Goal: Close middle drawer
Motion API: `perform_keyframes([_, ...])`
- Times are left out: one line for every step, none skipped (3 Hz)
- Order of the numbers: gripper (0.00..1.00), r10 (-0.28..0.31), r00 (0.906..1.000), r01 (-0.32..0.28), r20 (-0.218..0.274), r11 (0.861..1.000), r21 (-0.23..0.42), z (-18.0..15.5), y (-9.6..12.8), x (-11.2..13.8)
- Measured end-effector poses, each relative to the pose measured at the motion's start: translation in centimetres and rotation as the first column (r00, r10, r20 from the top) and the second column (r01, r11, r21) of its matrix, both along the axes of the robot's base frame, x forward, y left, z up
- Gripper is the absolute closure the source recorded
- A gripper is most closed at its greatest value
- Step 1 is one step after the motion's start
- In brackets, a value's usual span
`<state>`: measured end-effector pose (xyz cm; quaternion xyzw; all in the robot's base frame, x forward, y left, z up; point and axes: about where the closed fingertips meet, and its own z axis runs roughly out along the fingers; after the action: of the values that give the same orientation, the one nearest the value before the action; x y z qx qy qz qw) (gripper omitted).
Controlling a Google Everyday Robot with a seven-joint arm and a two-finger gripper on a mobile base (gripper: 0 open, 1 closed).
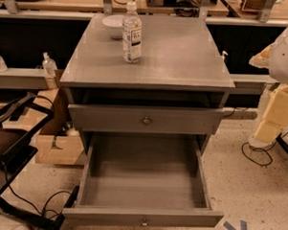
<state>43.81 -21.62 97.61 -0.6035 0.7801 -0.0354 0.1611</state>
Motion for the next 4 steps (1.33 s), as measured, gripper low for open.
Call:
perform_keyframes([0.0, 0.003, 0.9999, -0.003, 0.011, 1.0, 0.003, -0.1, 0.1, -0.1])
perform_keyframes([0.0, 0.059, 0.9978, -0.061, 0.031, 0.996, 0.061, -2.4, 1.1, -1.7])
perform_keyframes([0.0, 0.066, 0.9975, -0.071, 0.025, 0.964, 0.255, -12.2, 0.7, -4.5])
perform_keyframes([0.0, 0.039, 0.9982, -0.053, 0.045, 0.929, 0.366, -19.3, 0.8, -4.6])
